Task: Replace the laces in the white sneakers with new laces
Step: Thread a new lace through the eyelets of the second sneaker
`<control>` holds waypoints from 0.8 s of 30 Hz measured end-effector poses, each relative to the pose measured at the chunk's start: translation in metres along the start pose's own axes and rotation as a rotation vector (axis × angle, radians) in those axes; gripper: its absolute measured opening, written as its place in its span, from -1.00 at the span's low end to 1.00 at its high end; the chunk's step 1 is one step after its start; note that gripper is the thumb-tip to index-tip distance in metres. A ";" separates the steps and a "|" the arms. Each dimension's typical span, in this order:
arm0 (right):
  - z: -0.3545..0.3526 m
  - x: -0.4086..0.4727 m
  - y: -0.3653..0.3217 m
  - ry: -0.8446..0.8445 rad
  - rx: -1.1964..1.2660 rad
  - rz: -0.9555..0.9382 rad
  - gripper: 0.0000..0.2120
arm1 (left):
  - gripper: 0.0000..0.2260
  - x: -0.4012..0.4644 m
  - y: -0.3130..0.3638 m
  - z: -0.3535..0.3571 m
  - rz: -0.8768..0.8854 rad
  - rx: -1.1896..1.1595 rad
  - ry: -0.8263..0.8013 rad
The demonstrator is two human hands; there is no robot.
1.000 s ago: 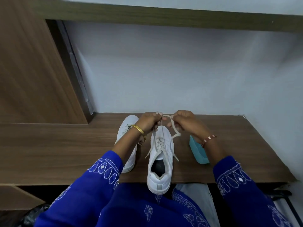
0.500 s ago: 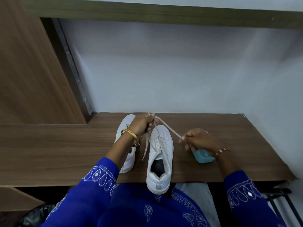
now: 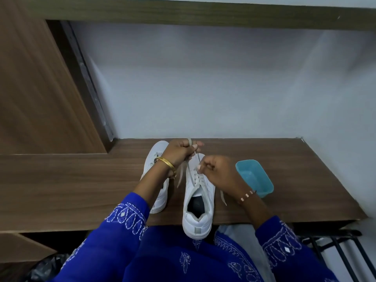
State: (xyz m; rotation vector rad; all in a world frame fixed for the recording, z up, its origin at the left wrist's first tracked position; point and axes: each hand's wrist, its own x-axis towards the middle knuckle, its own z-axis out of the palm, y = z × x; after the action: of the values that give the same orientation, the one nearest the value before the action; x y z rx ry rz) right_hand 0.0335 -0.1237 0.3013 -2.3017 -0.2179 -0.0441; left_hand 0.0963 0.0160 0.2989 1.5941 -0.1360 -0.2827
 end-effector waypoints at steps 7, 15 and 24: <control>-0.002 0.011 0.022 0.144 0.300 0.193 -0.87 | -0.76 -0.014 0.009 -0.014 0.091 0.169 -0.171; 0.010 0.025 0.008 0.016 0.469 0.235 -0.81 | -0.91 -0.004 0.003 -0.009 0.463 0.781 0.061; 0.007 0.029 0.011 0.055 0.655 0.307 -0.81 | -0.90 -0.011 -0.016 0.007 0.514 0.466 0.313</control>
State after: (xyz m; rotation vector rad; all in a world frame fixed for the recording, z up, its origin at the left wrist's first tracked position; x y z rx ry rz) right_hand 0.0641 -0.1219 0.2916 -1.6552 0.1381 0.1061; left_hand 0.0821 0.0129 0.2841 1.9721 -0.3810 0.4276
